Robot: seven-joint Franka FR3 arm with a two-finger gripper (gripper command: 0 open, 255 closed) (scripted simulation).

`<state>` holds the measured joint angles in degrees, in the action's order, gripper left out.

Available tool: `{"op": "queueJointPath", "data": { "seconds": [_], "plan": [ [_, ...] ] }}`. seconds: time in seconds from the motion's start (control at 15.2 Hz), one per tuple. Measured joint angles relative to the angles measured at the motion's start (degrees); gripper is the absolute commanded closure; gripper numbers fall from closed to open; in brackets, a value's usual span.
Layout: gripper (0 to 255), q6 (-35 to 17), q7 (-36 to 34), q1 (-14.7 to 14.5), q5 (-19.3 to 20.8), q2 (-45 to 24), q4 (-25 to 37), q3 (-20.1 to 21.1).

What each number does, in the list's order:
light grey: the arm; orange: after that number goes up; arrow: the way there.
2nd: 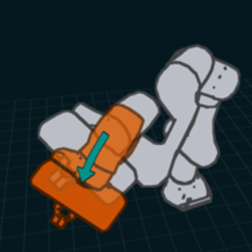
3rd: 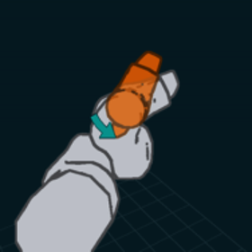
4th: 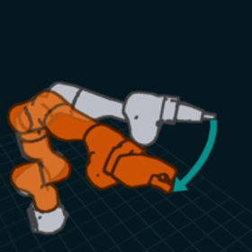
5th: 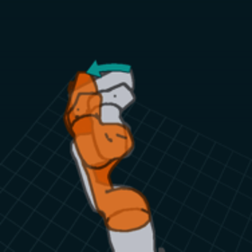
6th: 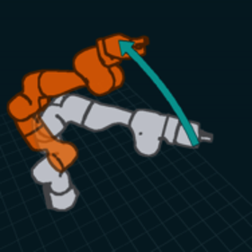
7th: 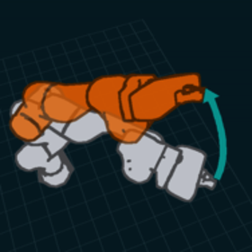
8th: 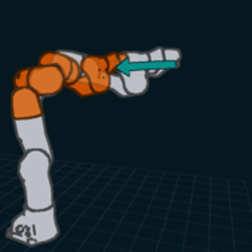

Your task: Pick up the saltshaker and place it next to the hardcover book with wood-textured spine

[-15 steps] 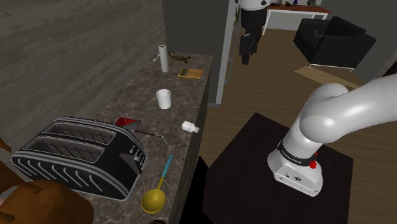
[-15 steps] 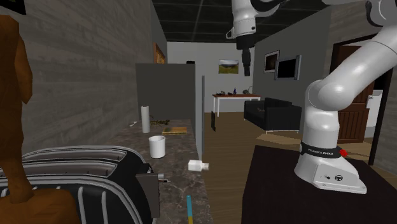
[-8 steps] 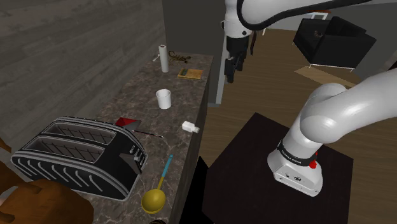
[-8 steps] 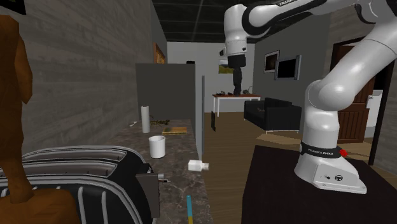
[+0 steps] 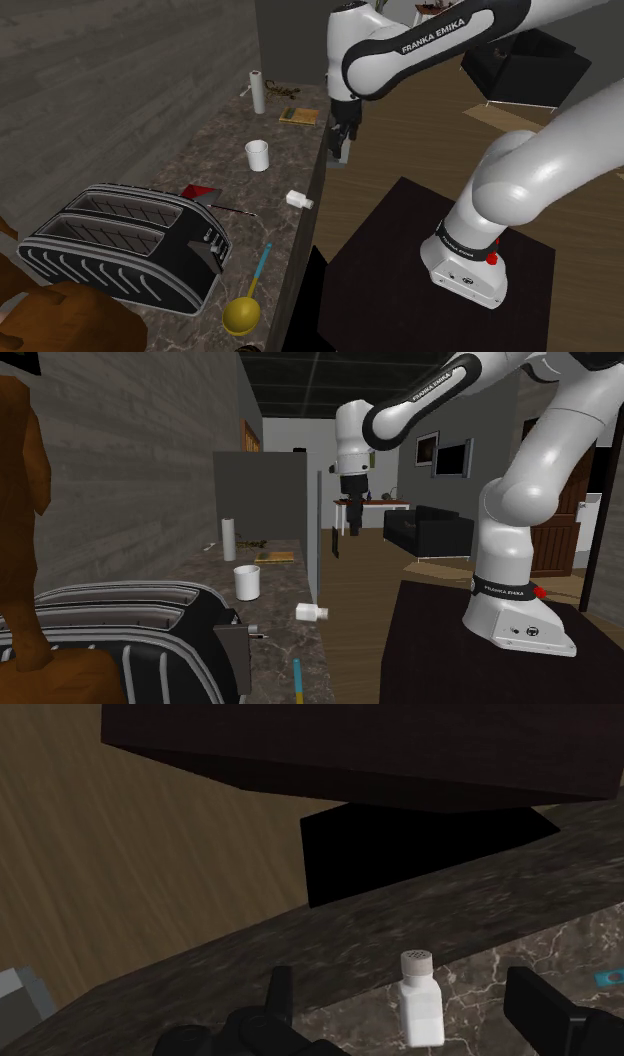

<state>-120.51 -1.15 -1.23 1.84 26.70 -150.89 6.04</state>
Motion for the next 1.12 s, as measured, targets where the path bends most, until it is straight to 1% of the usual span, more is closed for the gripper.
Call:
{"op": "queueJointPath", "data": {
  "seconds": [0.53,0.79,1.12],
  "plan": [
    [0,-17.3,-3.9,-0.2,-0.1,-17.0,1.1,1.9],
    [0,-24.9,-6.8,-0.5,1.3,-27.2,4.3,2.8],
    [0,-32.0,-10.5,-1.5,3.8,-39.5,10.3,2.7]
  ]
}}
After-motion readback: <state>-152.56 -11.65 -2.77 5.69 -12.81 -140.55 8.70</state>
